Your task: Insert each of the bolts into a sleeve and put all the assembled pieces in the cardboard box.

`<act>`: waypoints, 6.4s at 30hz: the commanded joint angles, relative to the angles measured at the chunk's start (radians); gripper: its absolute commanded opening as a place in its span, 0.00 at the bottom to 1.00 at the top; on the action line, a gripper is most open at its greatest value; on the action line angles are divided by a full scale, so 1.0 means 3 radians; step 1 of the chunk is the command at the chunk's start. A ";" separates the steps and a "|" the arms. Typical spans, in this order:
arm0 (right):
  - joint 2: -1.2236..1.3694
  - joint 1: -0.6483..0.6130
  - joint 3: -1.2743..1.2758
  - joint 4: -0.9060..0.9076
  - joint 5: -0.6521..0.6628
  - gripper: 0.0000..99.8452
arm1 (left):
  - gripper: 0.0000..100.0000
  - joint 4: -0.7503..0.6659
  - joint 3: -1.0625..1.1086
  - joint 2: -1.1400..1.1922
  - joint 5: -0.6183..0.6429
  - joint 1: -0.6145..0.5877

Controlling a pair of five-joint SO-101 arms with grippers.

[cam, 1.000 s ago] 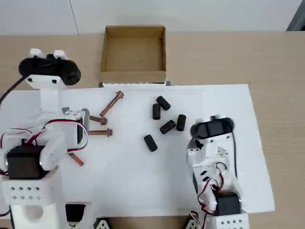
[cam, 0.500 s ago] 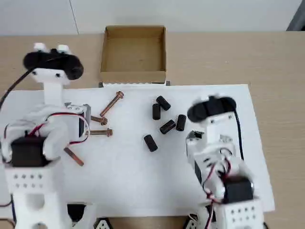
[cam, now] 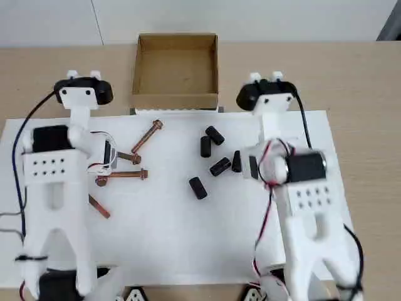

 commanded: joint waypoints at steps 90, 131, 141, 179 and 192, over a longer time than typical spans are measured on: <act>0.2493 0.0417 -0.2429 0.1061 0.0568 0.00 | 0.13 -0.0322 -0.1547 0.1069 -0.0317 0.0583; 0.2498 0.0412 -0.2087 0.1025 0.0542 0.00 | 0.11 0.0276 -0.3864 0.3698 -0.0736 0.0660; 0.2498 0.0412 -0.2087 0.1025 0.0542 0.00 | 0.11 0.0051 -0.3828 0.3723 -0.0736 0.0762; 0.1634 0.0407 -0.2082 0.1066 0.0547 0.00 | 0.00 0.0414 -0.4826 0.3867 -0.0685 0.0772; 0.0304 0.0437 -0.1227 0.1082 0.0568 0.00 | 0.00 0.0414 -0.4529 0.2624 -0.0051 0.0829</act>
